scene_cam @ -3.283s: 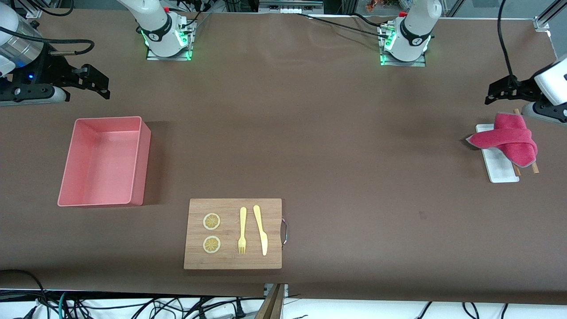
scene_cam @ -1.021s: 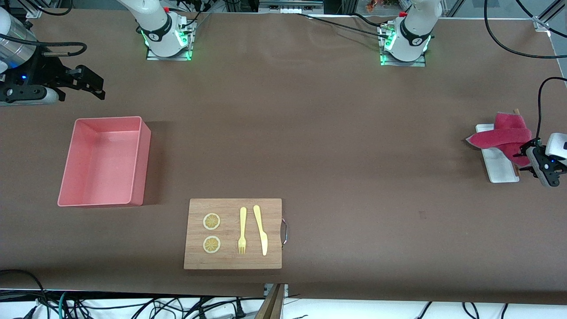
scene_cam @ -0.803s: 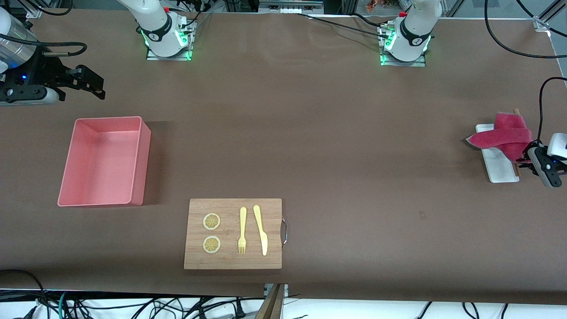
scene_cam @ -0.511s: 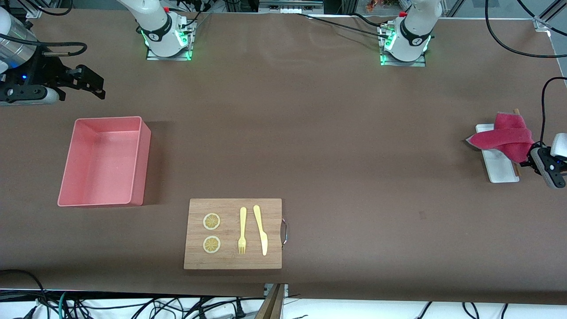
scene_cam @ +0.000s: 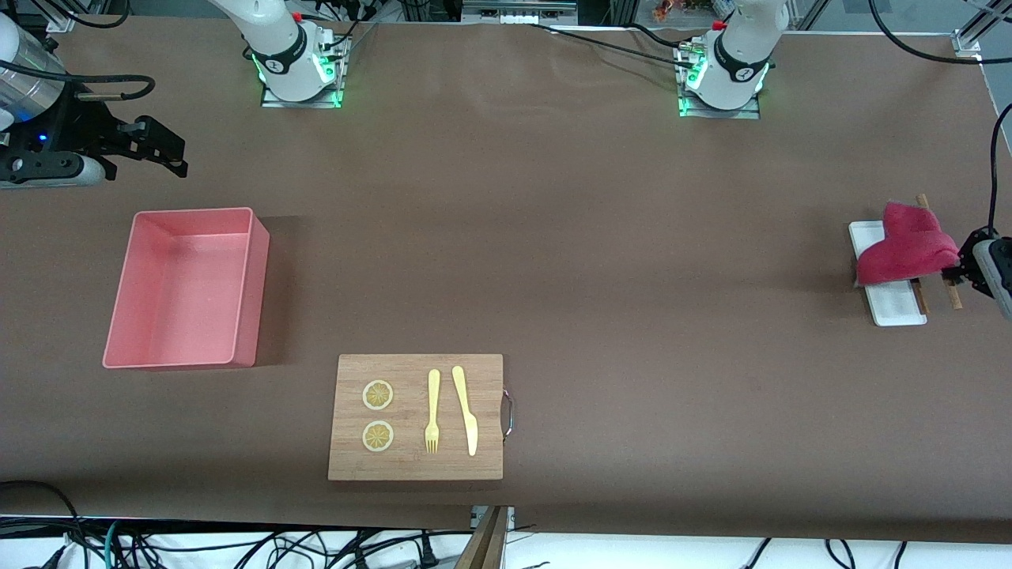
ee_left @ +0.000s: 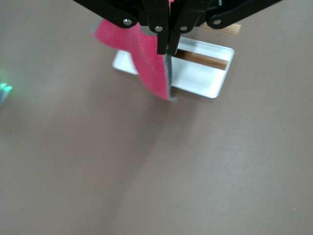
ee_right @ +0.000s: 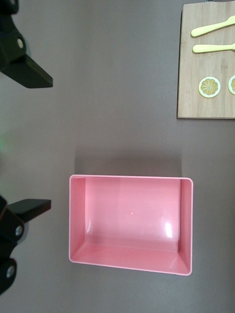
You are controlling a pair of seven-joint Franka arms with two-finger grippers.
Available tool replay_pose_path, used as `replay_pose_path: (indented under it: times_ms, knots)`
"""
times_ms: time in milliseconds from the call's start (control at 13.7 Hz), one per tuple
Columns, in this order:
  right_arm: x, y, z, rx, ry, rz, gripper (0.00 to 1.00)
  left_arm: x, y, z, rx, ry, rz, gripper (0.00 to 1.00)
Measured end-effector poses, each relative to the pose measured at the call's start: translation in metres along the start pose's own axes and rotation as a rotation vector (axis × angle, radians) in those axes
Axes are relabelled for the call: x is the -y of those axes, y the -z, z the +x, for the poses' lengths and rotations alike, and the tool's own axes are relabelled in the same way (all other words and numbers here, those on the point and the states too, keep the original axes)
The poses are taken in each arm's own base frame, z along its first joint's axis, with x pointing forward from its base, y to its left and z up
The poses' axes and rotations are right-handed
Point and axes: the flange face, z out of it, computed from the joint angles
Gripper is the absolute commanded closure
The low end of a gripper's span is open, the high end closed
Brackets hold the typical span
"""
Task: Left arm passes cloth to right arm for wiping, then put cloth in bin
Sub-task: 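Close the left gripper on the pink cloth and lift it, then carry the cloth with the left gripper while the right gripper approaches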
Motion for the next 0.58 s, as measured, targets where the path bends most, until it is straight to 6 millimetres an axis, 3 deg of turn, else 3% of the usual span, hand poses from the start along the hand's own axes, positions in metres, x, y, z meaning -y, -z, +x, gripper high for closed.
replay_pose_path:
  times_ms: [292, 584]
  knots:
    - [0.001, 0.000, 0.000, 0.000, 0.001, 0.000, 0.00, -0.041, 0.060, 0.073, 0.048, 0.120, -0.040, 1.00]
    - [-0.001, -0.016, 0.009, 0.032, -0.002, -0.002, 0.00, -0.094, 0.093, 0.165, 0.069, 0.267, -0.010, 1.00]
